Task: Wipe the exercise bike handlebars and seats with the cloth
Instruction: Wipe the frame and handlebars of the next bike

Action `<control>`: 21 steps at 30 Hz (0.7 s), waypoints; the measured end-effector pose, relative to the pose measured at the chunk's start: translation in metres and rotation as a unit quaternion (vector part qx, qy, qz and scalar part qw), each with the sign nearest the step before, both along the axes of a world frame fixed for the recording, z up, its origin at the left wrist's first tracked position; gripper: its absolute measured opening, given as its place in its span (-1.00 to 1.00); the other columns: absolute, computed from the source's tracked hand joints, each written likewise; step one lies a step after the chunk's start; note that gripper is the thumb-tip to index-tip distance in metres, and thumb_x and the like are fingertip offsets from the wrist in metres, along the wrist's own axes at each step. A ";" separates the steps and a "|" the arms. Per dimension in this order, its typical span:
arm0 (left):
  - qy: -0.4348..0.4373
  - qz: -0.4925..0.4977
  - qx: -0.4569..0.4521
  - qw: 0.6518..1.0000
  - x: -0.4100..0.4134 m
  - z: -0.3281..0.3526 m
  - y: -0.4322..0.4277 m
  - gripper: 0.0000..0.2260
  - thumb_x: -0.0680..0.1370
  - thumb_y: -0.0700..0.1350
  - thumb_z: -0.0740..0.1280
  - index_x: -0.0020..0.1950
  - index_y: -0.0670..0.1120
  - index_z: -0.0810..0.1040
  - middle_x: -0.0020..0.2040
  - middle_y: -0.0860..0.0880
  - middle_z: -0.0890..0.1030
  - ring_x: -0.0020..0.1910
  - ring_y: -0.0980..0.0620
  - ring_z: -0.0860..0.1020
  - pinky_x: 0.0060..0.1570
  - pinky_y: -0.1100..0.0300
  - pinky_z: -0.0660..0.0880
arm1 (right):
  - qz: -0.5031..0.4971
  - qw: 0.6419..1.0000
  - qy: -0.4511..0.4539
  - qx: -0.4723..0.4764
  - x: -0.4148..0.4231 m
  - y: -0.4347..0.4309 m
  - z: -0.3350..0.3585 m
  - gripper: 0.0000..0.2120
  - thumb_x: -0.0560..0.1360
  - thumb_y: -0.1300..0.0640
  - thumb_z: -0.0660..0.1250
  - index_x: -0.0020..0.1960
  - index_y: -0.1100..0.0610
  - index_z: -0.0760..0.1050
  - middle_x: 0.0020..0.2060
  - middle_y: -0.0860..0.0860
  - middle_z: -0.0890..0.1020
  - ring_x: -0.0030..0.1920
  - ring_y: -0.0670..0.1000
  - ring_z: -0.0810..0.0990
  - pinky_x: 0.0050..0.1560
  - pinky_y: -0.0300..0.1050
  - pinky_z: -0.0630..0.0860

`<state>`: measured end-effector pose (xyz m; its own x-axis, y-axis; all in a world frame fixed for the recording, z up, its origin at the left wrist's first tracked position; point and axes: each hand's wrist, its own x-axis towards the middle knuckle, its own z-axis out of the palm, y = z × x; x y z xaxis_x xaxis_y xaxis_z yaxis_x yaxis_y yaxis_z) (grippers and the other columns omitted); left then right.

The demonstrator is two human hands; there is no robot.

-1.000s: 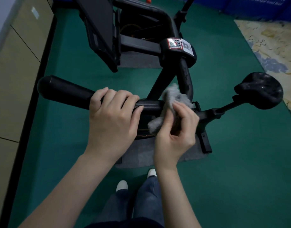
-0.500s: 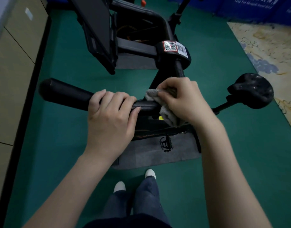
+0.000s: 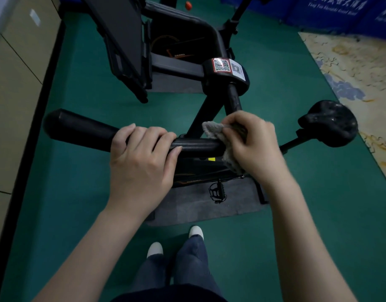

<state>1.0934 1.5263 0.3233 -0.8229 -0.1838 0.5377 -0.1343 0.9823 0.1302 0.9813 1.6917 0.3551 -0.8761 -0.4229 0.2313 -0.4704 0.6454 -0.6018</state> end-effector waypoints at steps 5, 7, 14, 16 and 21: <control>0.002 0.002 0.001 1.000 -0.001 0.000 0.001 -0.82 0.59 -0.04 0.23 0.04 -0.08 0.59 -0.04 0.01 0.60 -0.05 -0.04 0.54 0.26 0.10 0.15 | -0.219 0.935 0.090 -0.264 0.055 -0.021 -0.050 -0.90 0.53 0.38 0.28 0.02 0.29 0.52 -0.01 0.13 0.58 0.09 0.07 0.55 0.17 -0.20 0.44; 0.001 0.003 -0.004 1.000 -0.001 -0.001 0.001 -0.81 0.60 -0.04 0.22 0.04 -0.07 0.59 -0.04 0.01 0.60 -0.04 -0.04 0.54 0.26 0.09 0.16 | -0.303 0.880 0.060 -0.361 0.068 -0.039 -0.058 -0.87 0.55 0.36 0.26 0.07 0.23 0.48 0.07 0.17 0.55 0.17 0.07 0.53 0.25 -0.05 0.45; -0.001 0.003 -0.016 1.000 -0.001 -0.001 0.000 -0.79 0.61 -0.03 0.20 0.06 -0.07 0.59 -0.03 0.01 0.60 -0.04 -0.04 0.53 0.25 0.08 0.17 | -0.444 0.759 -0.077 -0.470 0.076 -0.067 -0.055 -0.78 0.60 0.17 0.25 0.24 0.09 0.44 0.19 0.02 0.56 0.21 -0.05 0.53 0.28 0.00 0.45; -0.003 0.003 -0.019 1.000 -0.001 -0.002 0.000 -0.79 0.61 -0.03 0.19 0.06 -0.07 0.59 -0.02 0.01 0.60 -0.03 -0.05 0.53 0.25 0.08 0.17 | -0.454 0.751 -0.102 -0.467 0.080 -0.071 -0.058 -0.71 0.60 0.13 0.24 0.31 0.12 0.44 0.21 0.02 0.56 0.22 -0.06 0.53 0.29 0.03 0.45; -0.002 -0.007 -0.019 1.000 0.000 -0.001 0.000 -0.79 0.62 -0.04 0.20 0.08 -0.08 0.59 -0.01 0.00 0.61 -0.02 -0.05 0.53 0.24 0.08 0.18 | -0.437 0.732 -0.139 -0.503 0.093 -0.086 -0.062 -0.78 0.60 0.12 0.25 0.22 0.13 0.49 0.09 0.01 0.62 0.09 -0.06 0.60 0.19 0.01 0.52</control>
<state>1.0934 1.5260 0.3223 -0.8272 -0.1522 0.5409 -0.1212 0.9883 0.0927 1.0743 1.6053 0.2928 -0.7824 0.5903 -0.1984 0.0889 -0.2094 -0.9738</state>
